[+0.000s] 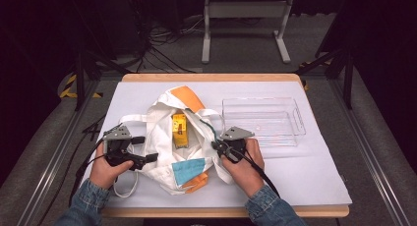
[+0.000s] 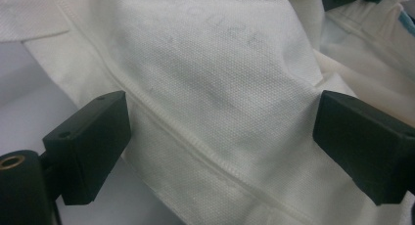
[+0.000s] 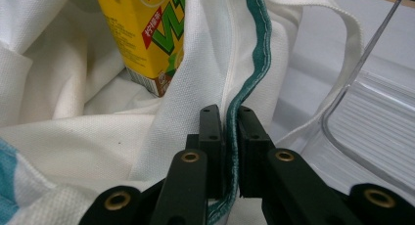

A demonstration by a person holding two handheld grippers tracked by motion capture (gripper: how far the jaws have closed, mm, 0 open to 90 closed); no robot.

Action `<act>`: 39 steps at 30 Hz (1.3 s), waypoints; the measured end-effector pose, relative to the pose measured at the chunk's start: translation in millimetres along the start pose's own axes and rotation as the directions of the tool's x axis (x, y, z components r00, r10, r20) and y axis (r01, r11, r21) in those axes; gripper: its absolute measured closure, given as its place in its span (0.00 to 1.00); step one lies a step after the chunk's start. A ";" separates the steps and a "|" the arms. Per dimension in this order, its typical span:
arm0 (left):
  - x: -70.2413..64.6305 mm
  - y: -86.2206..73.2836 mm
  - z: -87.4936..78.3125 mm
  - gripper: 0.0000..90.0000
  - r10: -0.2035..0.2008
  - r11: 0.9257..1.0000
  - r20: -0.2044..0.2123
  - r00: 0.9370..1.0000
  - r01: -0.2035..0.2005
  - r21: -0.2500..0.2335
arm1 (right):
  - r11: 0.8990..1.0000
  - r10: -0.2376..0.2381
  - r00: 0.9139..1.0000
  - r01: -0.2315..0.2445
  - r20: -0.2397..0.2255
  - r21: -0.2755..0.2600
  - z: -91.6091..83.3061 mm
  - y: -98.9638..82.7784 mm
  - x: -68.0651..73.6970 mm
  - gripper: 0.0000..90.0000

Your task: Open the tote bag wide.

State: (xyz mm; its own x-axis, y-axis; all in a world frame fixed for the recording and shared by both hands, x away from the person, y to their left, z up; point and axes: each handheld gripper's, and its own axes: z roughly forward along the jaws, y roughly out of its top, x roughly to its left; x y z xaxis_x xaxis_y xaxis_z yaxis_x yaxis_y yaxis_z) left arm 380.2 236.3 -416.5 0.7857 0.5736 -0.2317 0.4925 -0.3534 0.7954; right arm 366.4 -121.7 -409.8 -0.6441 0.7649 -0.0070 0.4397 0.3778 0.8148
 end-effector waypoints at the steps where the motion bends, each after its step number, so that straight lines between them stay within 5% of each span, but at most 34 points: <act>1: 0.3 0.4 1.7 0.10 0.003 1.000 0.011 1.000 -0.003 0.003 | 1.000 0.001 1.000 -0.001 0.001 0.001 -0.1 0.0 -0.1 0.93; 4: 1.7 -0.1 4.2 0.29 0.016 1.000 0.041 0.999 -0.017 0.018 | 1.000 0.007 1.000 -0.007 -0.004 -0.001 -0.4 0.3 -0.2 0.93; 10: 0.9 -0.4 0.0 0.82 0.072 0.996 0.002 0.997 -0.072 0.053 | 1.000 0.009 1.000 -0.009 -0.016 -0.004 -0.8 1.6 0.8 0.93; 13: -3.6 1.5 -5.9 0.94 0.093 0.995 -0.022 0.995 -0.092 0.044 | 1.000 0.009 1.000 -0.009 -0.017 -0.005 -1.0 1.8 0.5 0.93; 18: -6.7 3.9 -28.5 0.96 0.092 0.995 -0.096 0.991 -0.089 0.033 | 1.000 0.019 1.000 -0.019 -0.016 -0.001 -2.8 2.0 -1.0 0.94; 20: -2.2 -1.6 -40.0 0.97 0.046 0.997 -0.129 0.991 -0.039 0.061 | 0.999 0.031 0.999 -0.031 -0.019 0.008 -2.0 1.2 -2.1 0.95; 23: 1.3 -7.8 -38.7 0.97 0.012 0.994 -0.146 0.989 0.004 0.107 | 0.999 0.040 0.999 -0.039 -0.021 0.020 0.9 -0.4 -2.2 0.96; 25: 9.6 -15.2 -30.5 0.97 -0.004 0.984 -0.153 0.988 0.031 0.174 | 0.998 0.039 0.999 -0.038 -0.012 0.041 4.8 -2.3 -2.1 0.96; 29: 14.9 -20.1 -23.1 0.97 -0.043 0.977 -0.153 0.987 0.074 0.202 | 0.994 0.075 0.997 -0.073 -0.022 0.076 11.0 -11.2 -5.9 0.96; 32: 13.2 -19.0 -23.3 0.96 -0.042 0.982 -0.156 0.987 0.070 0.174 | 0.991 0.109 0.993 -0.105 -0.039 0.085 12.8 -14.9 -8.6 0.96; 34: 10.7 -17.1 -25.8 0.95 -0.011 0.989 -0.144 0.989 0.033 0.146 | 0.993 0.089 0.995 -0.086 -0.036 0.082 11.4 -12.2 -8.8 0.94; 36: 7.0 -14.6 -31.3 0.87 -0.001 0.997 -0.130 0.992 0.011 0.074 | 0.996 0.063 0.998 -0.061 -0.027 0.065 6.9 -8.2 -7.3 0.89; 39: 3.1 -11.4 -40.3 0.77 0.002 1.000 -0.116 0.993 -0.004 -0.016 | 0.998 0.054 0.998 -0.054 -0.018 0.015 -0.6 -3.8 -5.2 0.79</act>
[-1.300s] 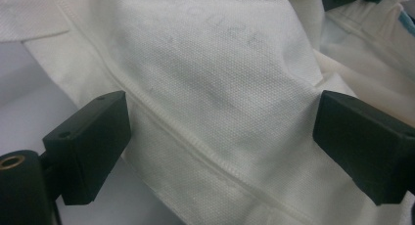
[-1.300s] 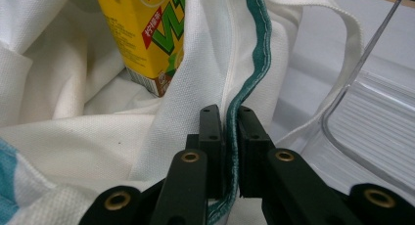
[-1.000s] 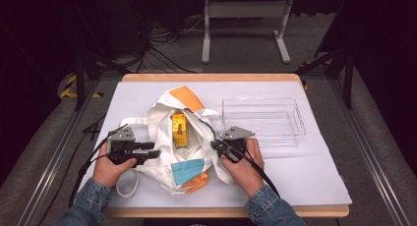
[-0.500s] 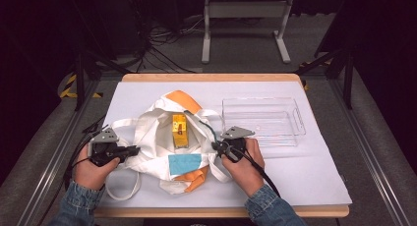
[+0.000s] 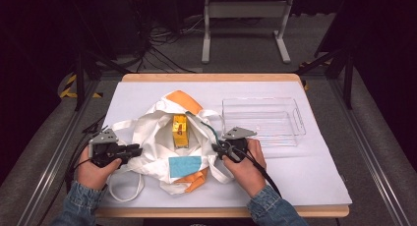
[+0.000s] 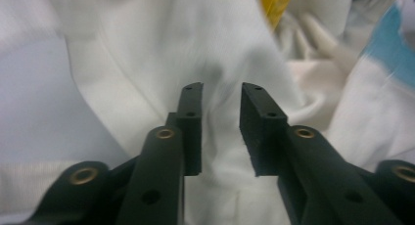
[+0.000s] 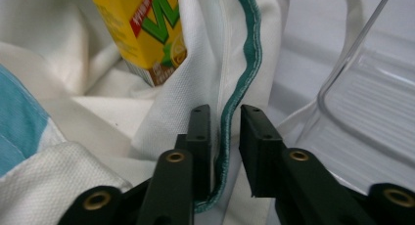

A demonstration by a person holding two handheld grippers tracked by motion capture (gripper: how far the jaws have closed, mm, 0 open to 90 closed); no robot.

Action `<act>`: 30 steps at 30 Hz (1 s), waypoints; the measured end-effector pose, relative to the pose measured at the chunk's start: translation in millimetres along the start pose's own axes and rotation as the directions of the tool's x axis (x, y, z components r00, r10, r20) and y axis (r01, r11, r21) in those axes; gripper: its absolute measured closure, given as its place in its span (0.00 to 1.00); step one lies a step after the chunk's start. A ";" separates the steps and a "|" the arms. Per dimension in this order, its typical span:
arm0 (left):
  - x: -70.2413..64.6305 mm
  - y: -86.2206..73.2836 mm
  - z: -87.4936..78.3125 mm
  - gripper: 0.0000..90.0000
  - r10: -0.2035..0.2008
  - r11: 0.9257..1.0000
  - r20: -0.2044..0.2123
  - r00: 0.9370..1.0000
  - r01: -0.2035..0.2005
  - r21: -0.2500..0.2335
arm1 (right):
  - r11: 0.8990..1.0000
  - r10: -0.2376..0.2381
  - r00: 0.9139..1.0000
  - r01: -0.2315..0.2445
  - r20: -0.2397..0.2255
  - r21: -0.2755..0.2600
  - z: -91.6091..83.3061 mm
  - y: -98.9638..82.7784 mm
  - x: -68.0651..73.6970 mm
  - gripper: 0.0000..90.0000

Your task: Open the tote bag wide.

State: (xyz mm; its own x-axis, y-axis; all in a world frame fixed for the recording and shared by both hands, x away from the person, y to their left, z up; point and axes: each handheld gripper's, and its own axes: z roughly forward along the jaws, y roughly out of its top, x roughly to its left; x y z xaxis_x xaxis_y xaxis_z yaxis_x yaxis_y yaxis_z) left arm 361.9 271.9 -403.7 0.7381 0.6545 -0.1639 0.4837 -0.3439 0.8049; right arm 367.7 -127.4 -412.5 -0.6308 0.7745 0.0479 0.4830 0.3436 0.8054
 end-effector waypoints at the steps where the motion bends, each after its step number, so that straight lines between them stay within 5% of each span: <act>1: -0.9 0.6 -2.6 0.75 0.005 1.000 -0.001 1.000 -0.005 -0.017 | 1.000 -0.002 1.000 0.002 0.001 -0.015 -2.6 1.5 0.7 0.77; 11: -6.7 4.0 -17.5 0.52 0.014 0.989 -0.048 0.999 -0.021 -0.147 | 0.991 -0.017 1.000 0.019 0.015 -0.133 -25.8 19.6 6.7 0.54; 15: -11.9 5.7 -19.4 0.47 0.044 0.983 -0.053 0.998 -0.053 -0.174 | 0.987 -0.026 1.000 0.027 0.006 -0.156 -31.8 28.5 5.1 0.54; 20: -15.3 5.2 -21.8 0.46 0.058 0.979 -0.056 0.997 -0.068 -0.195 | 0.985 -0.056 0.997 0.045 -0.062 -0.166 -37.8 47.8 3.4 0.58; 30: -15.5 5.1 -24.1 0.48 0.073 0.970 -0.067 0.995 -0.087 -0.227 | 0.984 -0.114 0.990 0.100 -0.084 -0.149 -4.7 88.0 -4.8 0.59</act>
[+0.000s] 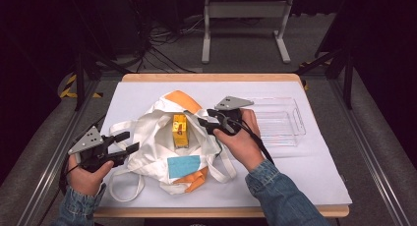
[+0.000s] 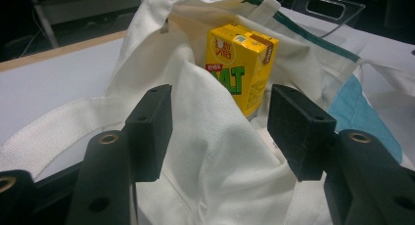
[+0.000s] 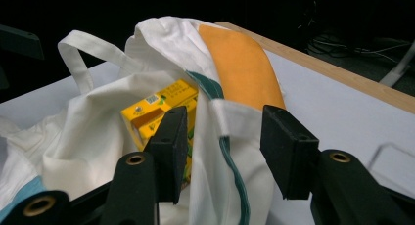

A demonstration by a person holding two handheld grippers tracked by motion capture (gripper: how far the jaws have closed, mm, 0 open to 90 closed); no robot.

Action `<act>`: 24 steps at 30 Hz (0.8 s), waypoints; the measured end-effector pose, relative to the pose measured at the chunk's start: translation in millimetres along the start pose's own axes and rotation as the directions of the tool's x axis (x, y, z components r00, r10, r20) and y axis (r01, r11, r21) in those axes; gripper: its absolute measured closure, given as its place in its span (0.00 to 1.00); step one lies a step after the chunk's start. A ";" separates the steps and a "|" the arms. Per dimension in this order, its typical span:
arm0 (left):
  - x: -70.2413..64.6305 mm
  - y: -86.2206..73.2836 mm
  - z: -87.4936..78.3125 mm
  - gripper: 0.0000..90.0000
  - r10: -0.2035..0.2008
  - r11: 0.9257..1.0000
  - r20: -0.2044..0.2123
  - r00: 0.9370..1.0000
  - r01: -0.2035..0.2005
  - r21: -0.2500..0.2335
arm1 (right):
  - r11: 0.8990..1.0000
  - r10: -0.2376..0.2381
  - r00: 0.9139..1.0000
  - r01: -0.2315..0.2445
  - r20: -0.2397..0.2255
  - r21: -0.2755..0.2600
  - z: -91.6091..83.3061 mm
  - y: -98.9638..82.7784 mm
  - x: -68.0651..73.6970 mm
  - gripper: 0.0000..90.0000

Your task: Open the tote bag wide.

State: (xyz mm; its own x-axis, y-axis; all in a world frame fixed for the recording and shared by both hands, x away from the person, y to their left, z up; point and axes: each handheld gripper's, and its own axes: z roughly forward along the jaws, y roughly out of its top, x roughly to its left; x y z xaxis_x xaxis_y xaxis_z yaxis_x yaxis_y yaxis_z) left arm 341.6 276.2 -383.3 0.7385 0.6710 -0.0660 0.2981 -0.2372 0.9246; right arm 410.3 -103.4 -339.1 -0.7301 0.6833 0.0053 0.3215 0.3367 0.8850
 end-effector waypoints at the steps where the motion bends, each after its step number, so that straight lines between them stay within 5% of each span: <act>1: 0.1 -0.1 0.0 0.48 0.002 1.000 0.001 1.000 -0.002 -0.006 | 1.000 -0.013 1.000 0.013 -0.003 0.004 5.8 3.2 0.4 0.60; 4: 1.2 2.5 -1.1 0.52 0.004 1.000 0.002 1.000 -0.004 -0.024 | 0.997 -0.074 0.997 0.074 0.014 0.037 22.6 11.4 2.7 0.69; 10: 0.7 1.8 -1.1 0.62 0.014 1.000 0.010 1.000 -0.014 -0.022 | 0.990 -0.104 0.994 0.100 0.043 0.101 42.9 17.0 -3.5 0.91; 16: -0.8 1.2 -0.4 0.64 0.022 1.000 0.016 1.000 -0.022 -0.019 | 0.987 -0.087 0.992 0.074 0.091 0.146 61.1 15.1 -16.9 0.92; 24: -1.2 0.4 -0.4 0.65 0.027 1.000 0.021 0.999 -0.026 -0.011 | 0.955 -0.072 0.986 0.024 0.153 0.295 94.2 9.0 -27.8 0.92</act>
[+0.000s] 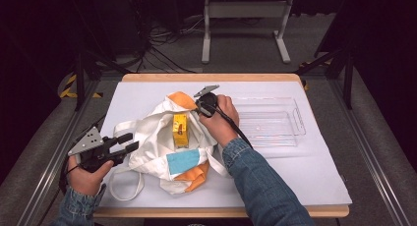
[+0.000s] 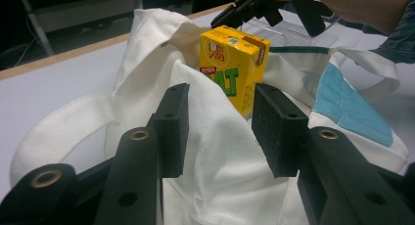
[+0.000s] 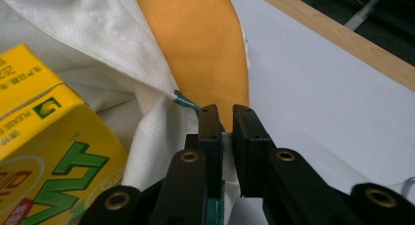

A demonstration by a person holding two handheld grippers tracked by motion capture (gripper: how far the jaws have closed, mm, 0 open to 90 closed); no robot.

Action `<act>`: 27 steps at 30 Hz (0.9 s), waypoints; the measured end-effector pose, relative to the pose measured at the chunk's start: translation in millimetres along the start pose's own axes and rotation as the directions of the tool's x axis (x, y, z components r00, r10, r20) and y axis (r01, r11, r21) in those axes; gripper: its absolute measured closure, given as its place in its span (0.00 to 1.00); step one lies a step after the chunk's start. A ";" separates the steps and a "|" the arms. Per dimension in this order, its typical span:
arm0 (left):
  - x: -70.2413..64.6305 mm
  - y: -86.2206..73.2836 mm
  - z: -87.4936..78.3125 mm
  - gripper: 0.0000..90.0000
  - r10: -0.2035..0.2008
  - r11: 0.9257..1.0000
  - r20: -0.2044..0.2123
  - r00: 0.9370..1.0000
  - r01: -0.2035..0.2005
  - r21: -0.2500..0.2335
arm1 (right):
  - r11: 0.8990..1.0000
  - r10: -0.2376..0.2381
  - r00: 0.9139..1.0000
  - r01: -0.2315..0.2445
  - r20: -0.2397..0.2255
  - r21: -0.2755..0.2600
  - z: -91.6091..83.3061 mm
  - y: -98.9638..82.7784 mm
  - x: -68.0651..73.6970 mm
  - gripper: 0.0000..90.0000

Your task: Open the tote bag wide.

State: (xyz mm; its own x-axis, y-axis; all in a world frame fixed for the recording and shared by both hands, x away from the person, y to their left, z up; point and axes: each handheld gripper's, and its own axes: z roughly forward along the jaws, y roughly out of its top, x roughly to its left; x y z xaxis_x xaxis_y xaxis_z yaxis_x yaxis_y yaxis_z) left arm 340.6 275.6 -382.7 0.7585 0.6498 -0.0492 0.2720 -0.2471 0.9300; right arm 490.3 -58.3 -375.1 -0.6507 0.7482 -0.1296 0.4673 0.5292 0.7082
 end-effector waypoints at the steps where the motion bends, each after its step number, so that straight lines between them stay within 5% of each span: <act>1: 0.5 -0.1 -0.3 0.65 0.003 1.000 0.000 1.000 -0.003 0.002 | 1.000 0.005 1.000 -0.005 -0.001 0.001 0.4 0.5 -0.1 0.92; 7: 1.5 -1.4 -1.6 0.61 -0.010 1.000 -0.006 1.000 0.010 -0.005 | 0.999 0.012 1.000 -0.013 -0.026 -0.046 -12.1 0.7 0.3 0.84; 17: 1.9 -3.3 -4.0 0.54 -0.010 1.000 -0.013 1.000 0.010 -0.003 | 0.986 0.061 0.989 -0.081 -0.137 -0.147 -49.9 -1.4 -3.6 0.61; 27: 2.4 -5.8 -5.8 0.53 -0.016 1.000 -0.008 1.000 0.016 0.003 | 0.988 0.028 0.962 -0.069 -0.272 -0.141 -81.2 4.5 3.3 0.49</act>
State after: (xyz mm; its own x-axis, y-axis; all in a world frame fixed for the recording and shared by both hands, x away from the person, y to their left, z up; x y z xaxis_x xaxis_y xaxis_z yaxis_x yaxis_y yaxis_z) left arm 337.4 282.7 -386.2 0.7492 0.6596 -0.0606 0.2855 -0.2390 0.9281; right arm 441.7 -86.0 -316.0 -0.7756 0.6256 0.0841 0.4221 0.4148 0.8061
